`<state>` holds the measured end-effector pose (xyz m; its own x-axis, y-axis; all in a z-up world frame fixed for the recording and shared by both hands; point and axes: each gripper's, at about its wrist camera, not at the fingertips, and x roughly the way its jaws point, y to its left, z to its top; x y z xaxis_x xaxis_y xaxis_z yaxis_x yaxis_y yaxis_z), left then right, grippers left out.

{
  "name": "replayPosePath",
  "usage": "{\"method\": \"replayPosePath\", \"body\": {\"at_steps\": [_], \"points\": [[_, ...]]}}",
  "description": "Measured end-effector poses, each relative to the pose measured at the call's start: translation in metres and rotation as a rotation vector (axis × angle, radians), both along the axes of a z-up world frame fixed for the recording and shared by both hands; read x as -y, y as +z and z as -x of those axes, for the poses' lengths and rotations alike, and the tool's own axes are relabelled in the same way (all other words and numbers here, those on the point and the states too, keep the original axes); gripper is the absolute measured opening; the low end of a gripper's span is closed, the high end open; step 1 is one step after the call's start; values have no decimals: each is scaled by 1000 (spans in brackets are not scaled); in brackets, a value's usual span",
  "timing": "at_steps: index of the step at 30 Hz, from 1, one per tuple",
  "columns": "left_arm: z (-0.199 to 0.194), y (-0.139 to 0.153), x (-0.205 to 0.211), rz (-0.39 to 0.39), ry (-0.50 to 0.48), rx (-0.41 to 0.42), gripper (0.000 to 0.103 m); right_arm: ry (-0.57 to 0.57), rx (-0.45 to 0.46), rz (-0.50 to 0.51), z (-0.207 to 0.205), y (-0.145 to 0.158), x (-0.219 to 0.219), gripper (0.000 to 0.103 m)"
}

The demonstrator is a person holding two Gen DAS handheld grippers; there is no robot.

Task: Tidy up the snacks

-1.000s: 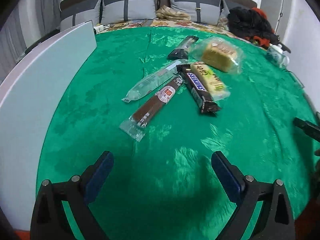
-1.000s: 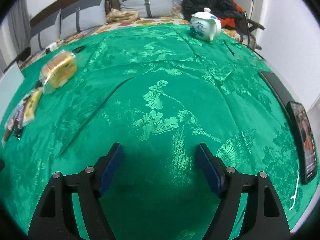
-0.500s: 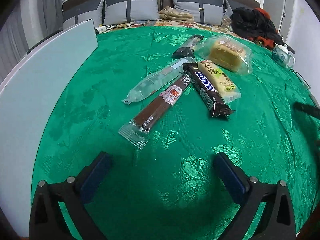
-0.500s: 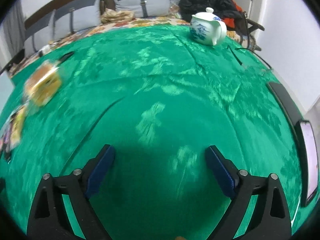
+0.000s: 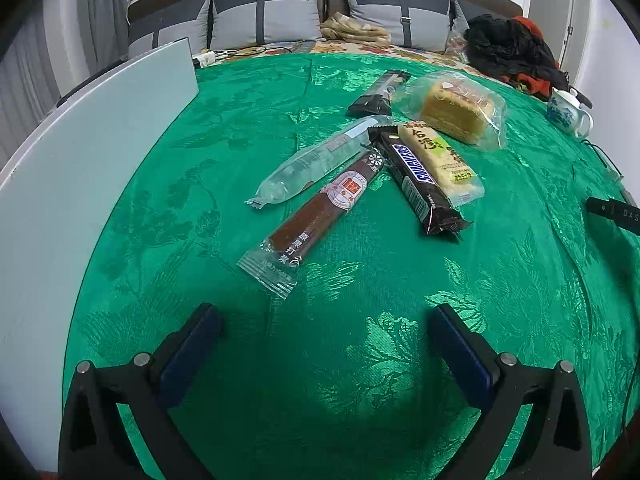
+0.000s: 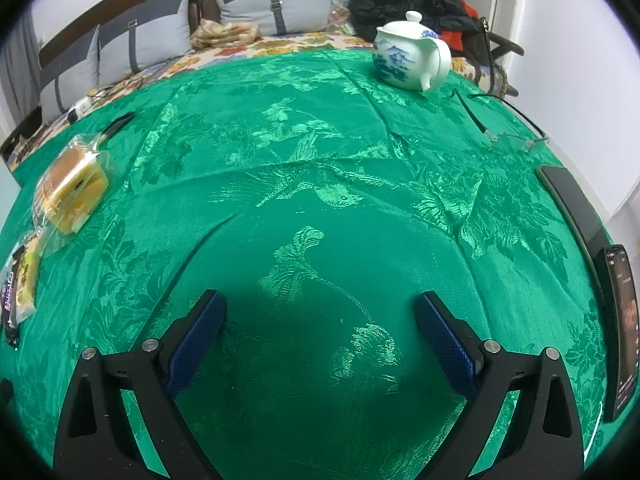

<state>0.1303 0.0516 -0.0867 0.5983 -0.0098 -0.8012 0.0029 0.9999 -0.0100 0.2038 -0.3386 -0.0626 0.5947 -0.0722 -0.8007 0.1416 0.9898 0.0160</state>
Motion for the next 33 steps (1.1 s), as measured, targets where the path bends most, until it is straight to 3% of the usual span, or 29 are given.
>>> {"method": "replayPosePath", "body": {"at_steps": [33], "points": [[1,0,-3,1,7,1,103,1,0,-1,0,0,1,99]]}}
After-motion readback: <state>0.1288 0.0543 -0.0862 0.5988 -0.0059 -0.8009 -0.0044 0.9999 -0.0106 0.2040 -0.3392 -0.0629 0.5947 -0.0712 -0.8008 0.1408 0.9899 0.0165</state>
